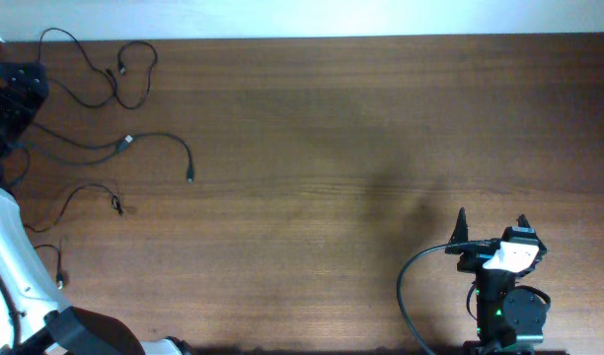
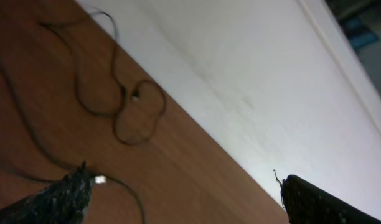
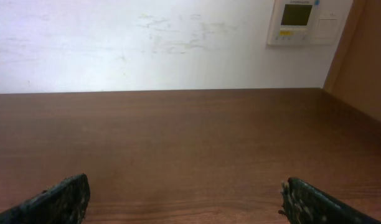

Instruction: Untangle cables

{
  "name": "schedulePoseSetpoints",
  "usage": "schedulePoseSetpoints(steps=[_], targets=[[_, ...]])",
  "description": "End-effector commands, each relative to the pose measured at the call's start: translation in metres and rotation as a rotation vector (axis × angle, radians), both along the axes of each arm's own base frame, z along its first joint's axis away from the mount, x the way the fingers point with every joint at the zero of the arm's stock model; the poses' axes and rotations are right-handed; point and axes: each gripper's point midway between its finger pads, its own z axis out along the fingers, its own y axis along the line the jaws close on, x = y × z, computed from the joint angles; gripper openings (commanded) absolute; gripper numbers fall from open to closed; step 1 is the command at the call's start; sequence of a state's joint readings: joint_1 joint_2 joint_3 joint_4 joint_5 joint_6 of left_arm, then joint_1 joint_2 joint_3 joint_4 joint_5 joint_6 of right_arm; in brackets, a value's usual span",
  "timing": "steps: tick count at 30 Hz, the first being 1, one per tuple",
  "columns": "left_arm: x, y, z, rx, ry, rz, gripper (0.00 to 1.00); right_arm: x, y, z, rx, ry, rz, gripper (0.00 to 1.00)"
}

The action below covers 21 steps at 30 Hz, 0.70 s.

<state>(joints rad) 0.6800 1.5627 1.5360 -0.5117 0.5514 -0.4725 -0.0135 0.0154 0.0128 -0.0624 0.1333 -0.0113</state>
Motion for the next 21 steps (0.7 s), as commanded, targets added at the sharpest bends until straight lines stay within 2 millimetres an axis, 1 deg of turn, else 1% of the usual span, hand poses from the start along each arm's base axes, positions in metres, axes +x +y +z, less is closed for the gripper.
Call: schedulePoseSetpoints(steps=[1,2,3,4,5,6,7,8,9,10,11,12,13,14,16,17,18,21], targets=[[-0.015,0.040,-0.005,0.109,0.074,0.221,0.99,0.000,0.000,-0.003,-0.007,0.004,0.002,0.99],[-0.029,0.045,0.002,0.142,0.096,0.287,0.99,0.000,0.000,-0.003,-0.007,0.004,0.002,0.99],[-0.044,0.045,0.006,0.159,0.126,0.335,0.99,0.000,0.000,-0.003,-0.007,0.004,0.002,0.99],[-0.053,0.043,0.008,0.168,0.146,0.359,0.99,0.000,0.000,-0.003,-0.007,0.004,0.002,0.99],[-0.065,0.033,0.011,0.178,0.178,0.377,0.99,0.000,0.000,-0.003,-0.007,0.004,0.002,0.99],[-0.075,0.023,0.018,0.224,0.207,0.413,0.99,0.000,0.000,-0.003,-0.007,0.004,0.002,0.99],[-0.080,0.017,0.020,0.261,0.236,0.443,0.99,0.000,0.000,-0.003,-0.007,0.004,0.002,0.99],[-0.080,0.009,0.022,0.290,0.245,0.451,0.99,0.000,0.000,-0.003,-0.007,0.004,0.002,0.98],[-0.076,-0.010,0.022,0.333,0.251,0.436,0.99,0.000,0.000,-0.003,-0.007,0.004,0.002,0.99],[-0.072,-0.024,0.020,0.354,0.252,0.416,0.99,0.000,0.000,-0.003,-0.007,0.004,0.002,0.98],[-0.069,-0.043,0.016,0.377,0.257,0.380,0.99,0.000,0.000,-0.003,-0.007,0.004,0.002,0.99],[-0.069,-0.067,0.007,0.391,0.272,0.321,0.99,0.000,0.000,-0.003,-0.007,0.004,0.002,0.99],[-0.073,-0.088,-0.002,0.395,0.287,0.265,0.99,0.000,0.000,-0.003,-0.007,0.004,0.002,0.99],[-0.080,-0.103,-0.011,0.399,0.306,0.221,0.99,0.000,0.000,-0.003,-0.007,0.004,0.002,0.99],[-0.104,-0.136,-0.032,0.409,0.357,0.114,0.99,0.000,0.000,-0.003,-0.007,0.004,0.002,0.99],[-0.113,-0.148,-0.037,0.419,0.348,0.080,0.99,0.000,0.000,-0.003,-0.007,0.004,0.002,0.99],[-0.122,-0.155,-0.043,0.432,0.341,0.052,0.99,0.000,0.000,-0.003,-0.007,0.004,0.002,0.98],[-0.158,-0.162,-0.067,0.509,0.287,-0.005,0.99,0.000,0.000,-0.003,-0.007,0.004,0.002,0.98]])
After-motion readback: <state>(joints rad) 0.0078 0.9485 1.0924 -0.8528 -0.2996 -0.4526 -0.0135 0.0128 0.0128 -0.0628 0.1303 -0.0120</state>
